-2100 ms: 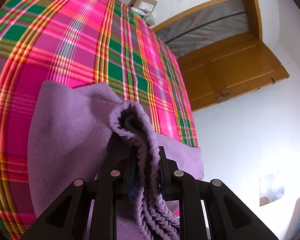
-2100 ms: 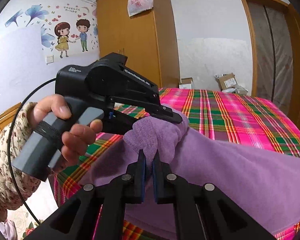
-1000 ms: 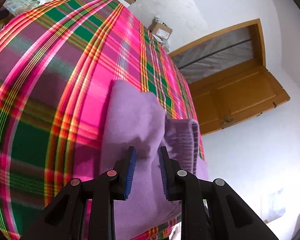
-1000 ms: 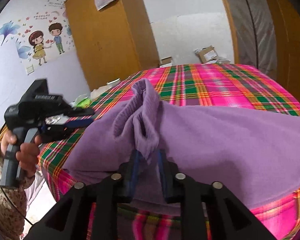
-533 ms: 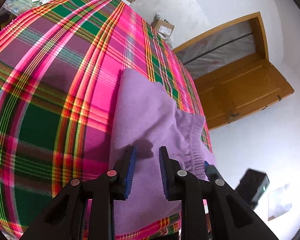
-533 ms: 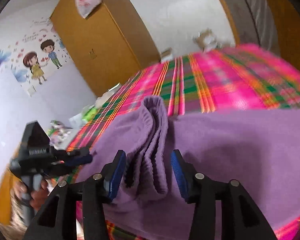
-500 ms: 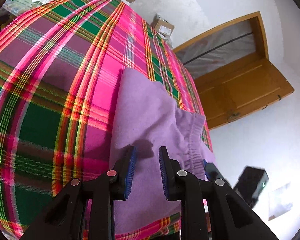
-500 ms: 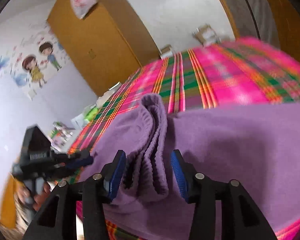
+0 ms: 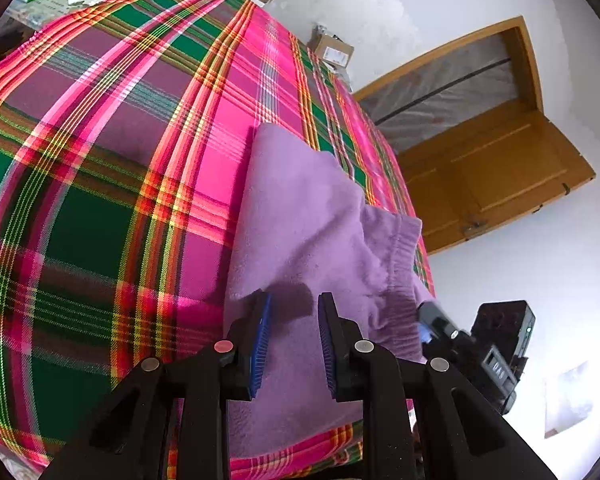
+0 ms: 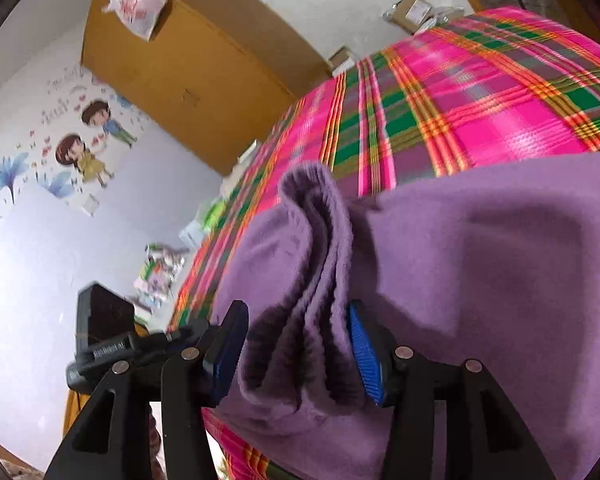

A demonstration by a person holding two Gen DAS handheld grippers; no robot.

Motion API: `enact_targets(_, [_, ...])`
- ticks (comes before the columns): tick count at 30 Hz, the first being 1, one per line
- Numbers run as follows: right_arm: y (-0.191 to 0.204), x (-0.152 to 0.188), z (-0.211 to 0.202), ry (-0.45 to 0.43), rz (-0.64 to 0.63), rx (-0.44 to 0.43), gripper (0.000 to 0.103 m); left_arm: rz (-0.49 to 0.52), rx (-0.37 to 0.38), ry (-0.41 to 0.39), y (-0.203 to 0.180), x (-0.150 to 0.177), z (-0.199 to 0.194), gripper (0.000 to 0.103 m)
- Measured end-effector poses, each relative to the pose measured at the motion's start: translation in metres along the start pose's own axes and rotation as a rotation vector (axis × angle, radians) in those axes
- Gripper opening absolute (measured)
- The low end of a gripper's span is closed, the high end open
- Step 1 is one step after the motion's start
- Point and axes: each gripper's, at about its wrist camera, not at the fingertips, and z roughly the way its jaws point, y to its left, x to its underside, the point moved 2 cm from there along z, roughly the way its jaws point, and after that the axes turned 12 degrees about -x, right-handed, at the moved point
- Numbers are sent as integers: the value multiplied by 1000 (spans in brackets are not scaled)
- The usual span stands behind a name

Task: Fold clothes

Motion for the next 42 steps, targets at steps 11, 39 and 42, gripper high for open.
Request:
enact_targets(11, [3,-4,22,70,-63,86,49,30,-46,-7,-9,-1,0,23])
enact_targets(39, [3,7,-23,-10,9,22,20,29,-47,8,-11,-3,-1,24])
enact_targets(42, [-16,12,-20,-3,59,50,20,38,-44,11,-12,-2,0,24])
